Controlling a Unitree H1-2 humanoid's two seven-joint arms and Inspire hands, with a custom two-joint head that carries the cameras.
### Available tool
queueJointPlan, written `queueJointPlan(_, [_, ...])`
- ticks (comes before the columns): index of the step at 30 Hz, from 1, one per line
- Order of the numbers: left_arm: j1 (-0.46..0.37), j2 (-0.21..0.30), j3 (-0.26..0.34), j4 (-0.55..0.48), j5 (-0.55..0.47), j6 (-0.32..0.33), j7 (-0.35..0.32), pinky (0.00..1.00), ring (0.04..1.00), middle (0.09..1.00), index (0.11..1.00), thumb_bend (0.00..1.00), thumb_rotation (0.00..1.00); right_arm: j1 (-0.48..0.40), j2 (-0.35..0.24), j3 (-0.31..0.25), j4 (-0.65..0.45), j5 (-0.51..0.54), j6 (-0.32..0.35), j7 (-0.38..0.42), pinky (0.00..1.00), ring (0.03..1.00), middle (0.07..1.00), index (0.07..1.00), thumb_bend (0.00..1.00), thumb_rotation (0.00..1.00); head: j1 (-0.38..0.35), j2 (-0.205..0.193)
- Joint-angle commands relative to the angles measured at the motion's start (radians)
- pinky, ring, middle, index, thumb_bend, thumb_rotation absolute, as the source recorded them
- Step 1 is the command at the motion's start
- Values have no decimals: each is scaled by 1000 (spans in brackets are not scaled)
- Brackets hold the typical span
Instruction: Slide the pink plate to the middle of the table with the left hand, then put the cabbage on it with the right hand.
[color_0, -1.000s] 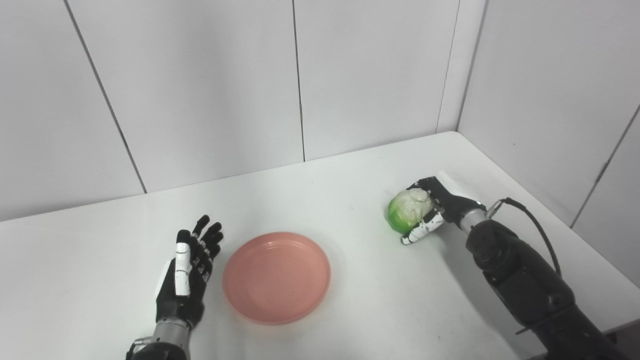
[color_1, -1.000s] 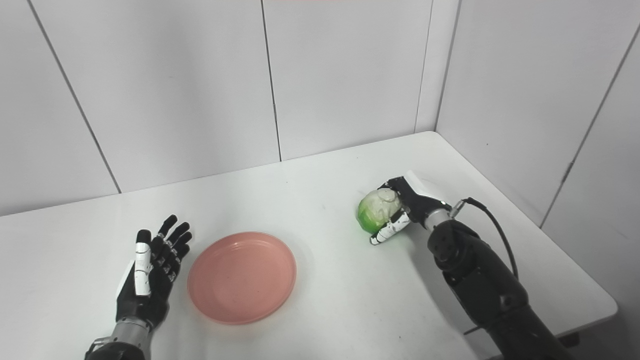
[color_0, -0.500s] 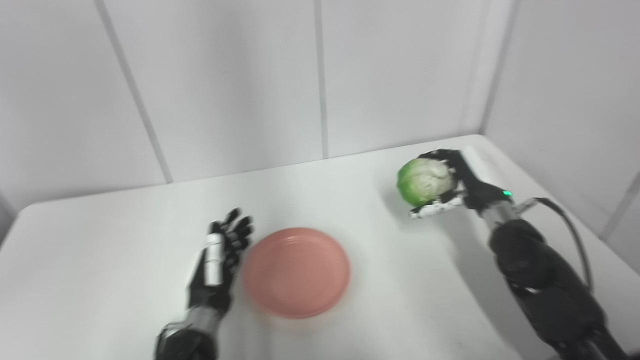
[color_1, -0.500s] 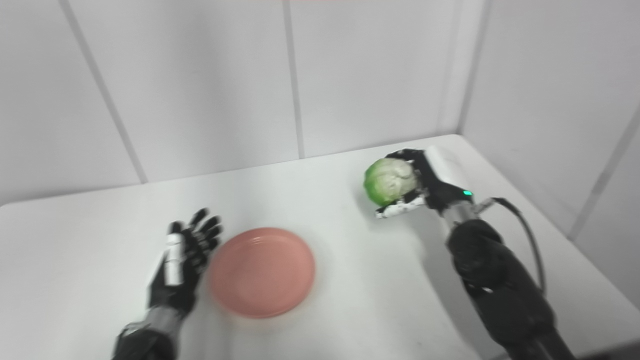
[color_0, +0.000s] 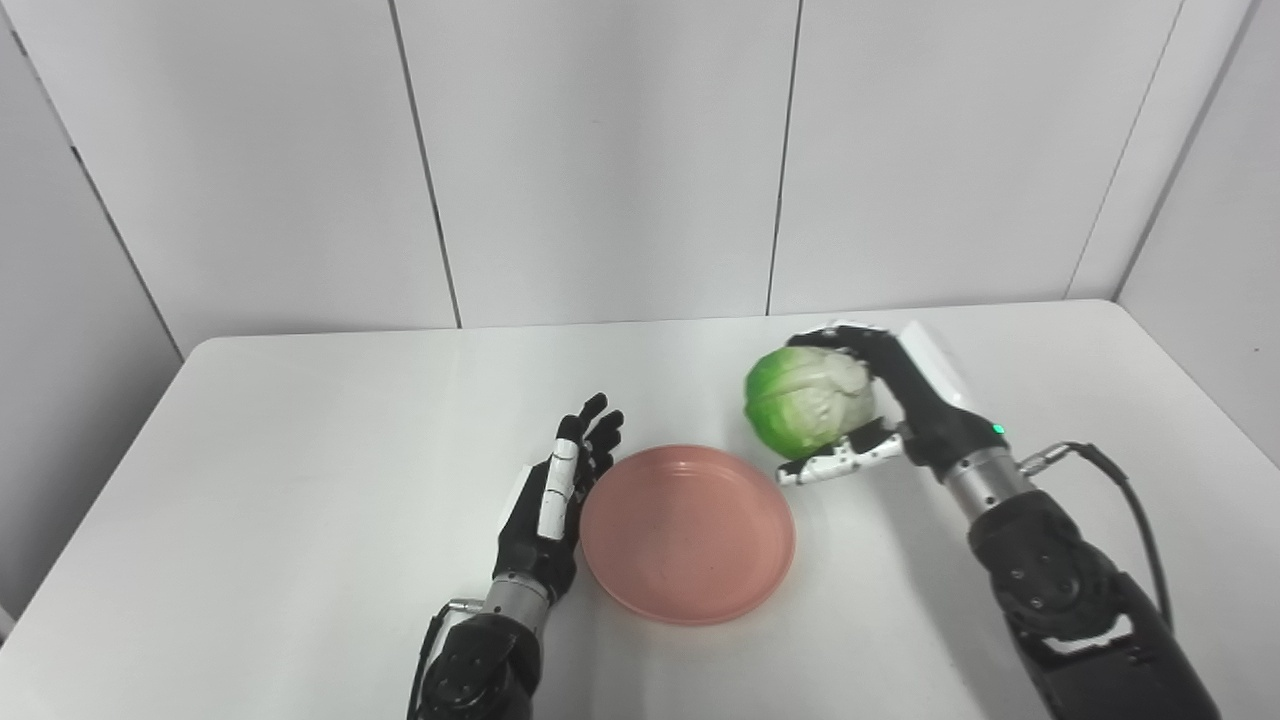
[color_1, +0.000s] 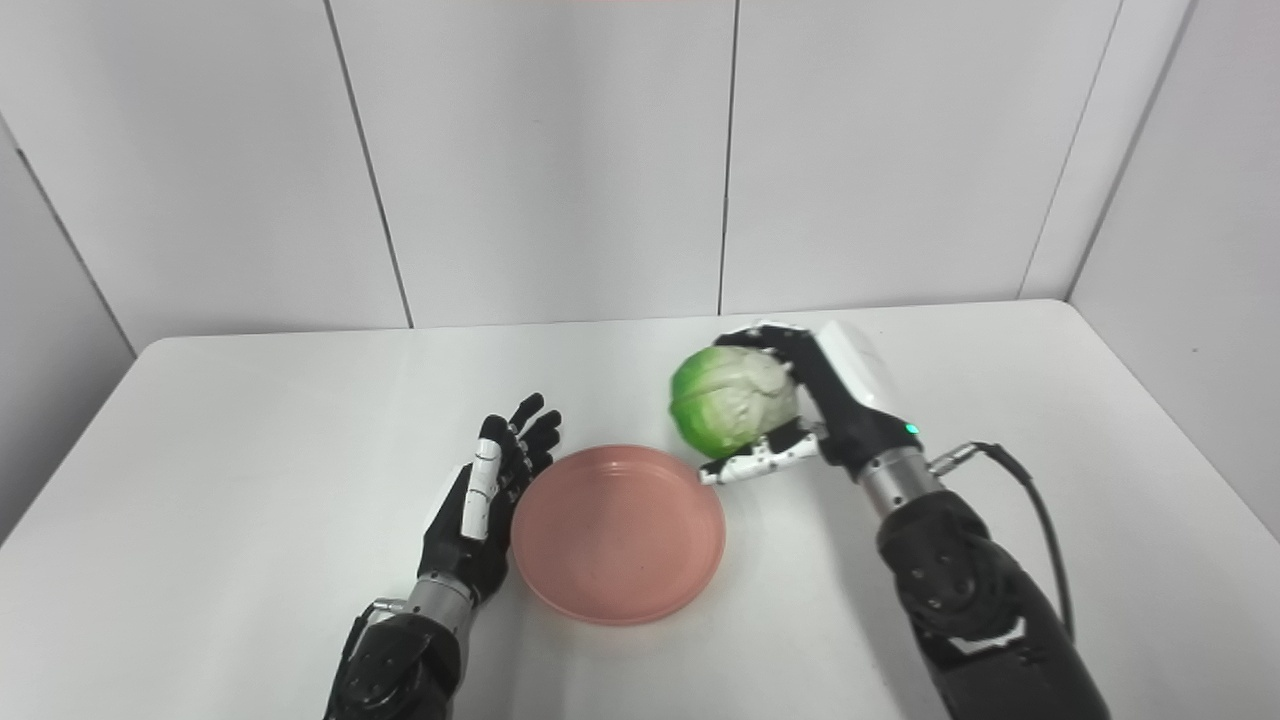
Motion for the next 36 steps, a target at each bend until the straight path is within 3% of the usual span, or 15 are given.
queueJointPlan(1, [-4,-14,-1,-1,8,-27,10,1000,968,943,942,849,1000,-47,9,11,-6,-16,-50,-1,390,428,501,511,518,0,6,-1])
queueJointPlan(6, [-5,-18,-6,3,23,-27,30,1000,968,943,944,861,1000,-48,40,64,21,-43,-67,20,418,444,518,479,518,0,9,4])
queueJointPlan(14, [-1,-18,-5,3,25,-30,34,1000,974,948,945,857,1000,-57,58,123,115,-86,-115,38,396,415,491,526,516,0,-19,0])
queueJointPlan(30, [5,-14,9,1,1,-43,17,999,975,956,962,845,1000,-59,34,165,239,-196,-246,-9,365,403,500,545,513,0,-28,7])
queueJointPlan(32, [4,-13,9,1,-3,-42,15,1000,976,956,961,844,1000,-58,28,168,237,-208,-257,-6,425,507,476,524,522,8,-28,7])
queueJointPlan(33, [4,-13,8,1,-3,-42,15,1000,975,956,961,844,1000,-55,25,169,231,-217,-266,-12,458,546,525,571,556,76,-27,7])
queueJointPlan(34, [4,-13,8,1,-3,-42,16,998,975,957,960,846,1000,-53,23,169,227,-223,-273,-17,527,624,664,704,644,268,-27,7])
queueJointPlan(35, [3,-13,8,3,-7,-46,14,998,974,957,960,846,1000,-49,23,166,225,-225,-285,-27,534,632,677,716,653,286,-27,9])
queueJointPlan(36, [3,-14,8,5,-11,-49,12,984,972,958,961,840,1000,-46,24,163,223,-226,-299,-38,592,688,737,764,662,380,-27,9])
